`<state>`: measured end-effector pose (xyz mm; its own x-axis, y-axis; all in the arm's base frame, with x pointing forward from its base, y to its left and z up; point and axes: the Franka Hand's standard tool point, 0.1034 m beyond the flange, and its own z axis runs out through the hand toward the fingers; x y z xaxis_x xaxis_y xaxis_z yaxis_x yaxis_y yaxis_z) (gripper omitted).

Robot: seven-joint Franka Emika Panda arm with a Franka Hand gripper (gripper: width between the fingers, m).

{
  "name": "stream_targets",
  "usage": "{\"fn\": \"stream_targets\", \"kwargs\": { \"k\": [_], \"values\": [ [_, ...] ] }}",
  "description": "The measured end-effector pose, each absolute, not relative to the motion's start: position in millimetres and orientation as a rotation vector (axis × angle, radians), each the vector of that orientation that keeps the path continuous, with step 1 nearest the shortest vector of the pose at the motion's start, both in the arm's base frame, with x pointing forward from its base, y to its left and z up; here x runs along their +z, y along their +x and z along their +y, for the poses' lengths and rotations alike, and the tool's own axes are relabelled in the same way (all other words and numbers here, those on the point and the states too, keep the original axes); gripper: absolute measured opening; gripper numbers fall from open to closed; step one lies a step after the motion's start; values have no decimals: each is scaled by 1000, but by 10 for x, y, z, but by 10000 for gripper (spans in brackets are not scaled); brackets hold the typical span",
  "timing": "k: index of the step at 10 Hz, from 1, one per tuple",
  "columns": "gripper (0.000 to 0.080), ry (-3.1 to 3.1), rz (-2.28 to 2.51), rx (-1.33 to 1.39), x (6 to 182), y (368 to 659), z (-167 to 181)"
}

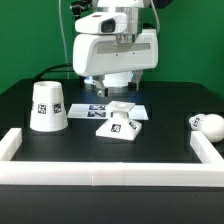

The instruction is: Assemble lamp

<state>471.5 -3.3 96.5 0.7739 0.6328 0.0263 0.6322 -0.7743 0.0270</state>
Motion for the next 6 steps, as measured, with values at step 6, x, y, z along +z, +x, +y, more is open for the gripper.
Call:
{"fn": "stream_targets", "kwargs": {
  "k": [6],
  "values": [
    [700, 3133, 158, 33, 919, 4599, -112]
  ]
}}
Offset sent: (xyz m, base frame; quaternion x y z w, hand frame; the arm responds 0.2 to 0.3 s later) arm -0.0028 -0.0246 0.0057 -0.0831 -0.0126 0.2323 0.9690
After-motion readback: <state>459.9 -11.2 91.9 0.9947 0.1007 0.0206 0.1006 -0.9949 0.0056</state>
